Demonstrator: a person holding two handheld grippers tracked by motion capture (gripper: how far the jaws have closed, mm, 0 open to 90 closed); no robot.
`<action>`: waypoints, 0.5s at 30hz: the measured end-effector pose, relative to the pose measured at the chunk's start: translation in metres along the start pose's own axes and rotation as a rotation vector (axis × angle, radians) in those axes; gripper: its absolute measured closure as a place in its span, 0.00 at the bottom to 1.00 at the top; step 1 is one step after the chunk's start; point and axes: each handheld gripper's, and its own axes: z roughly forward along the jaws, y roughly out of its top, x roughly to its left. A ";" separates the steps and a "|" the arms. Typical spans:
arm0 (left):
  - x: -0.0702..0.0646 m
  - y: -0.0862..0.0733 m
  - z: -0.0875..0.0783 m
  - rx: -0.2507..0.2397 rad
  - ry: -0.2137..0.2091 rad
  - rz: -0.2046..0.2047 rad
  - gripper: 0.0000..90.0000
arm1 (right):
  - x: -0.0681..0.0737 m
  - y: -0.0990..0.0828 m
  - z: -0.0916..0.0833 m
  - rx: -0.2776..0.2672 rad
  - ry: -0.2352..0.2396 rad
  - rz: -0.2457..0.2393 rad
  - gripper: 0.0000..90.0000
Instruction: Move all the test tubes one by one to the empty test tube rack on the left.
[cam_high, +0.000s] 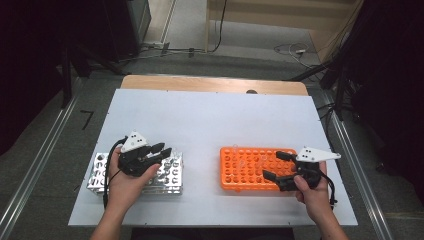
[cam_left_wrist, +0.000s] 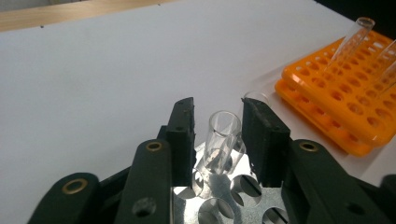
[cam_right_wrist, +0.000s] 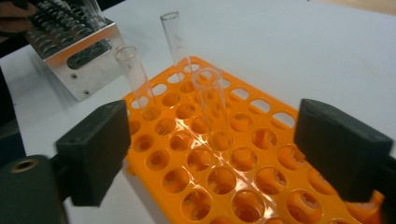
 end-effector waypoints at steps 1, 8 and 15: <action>0.001 0.000 -0.002 -0.011 -0.002 -0.003 0.67 | 0.000 0.000 0.002 0.008 -0.003 0.002 0.16; -0.003 0.002 -0.014 -0.098 -0.057 -0.033 0.48 | 0.002 -0.002 0.014 0.034 -0.032 0.023 0.41; -0.019 0.005 -0.017 -0.129 -0.112 -0.052 0.17 | -0.001 -0.004 0.027 0.068 -0.038 0.069 0.56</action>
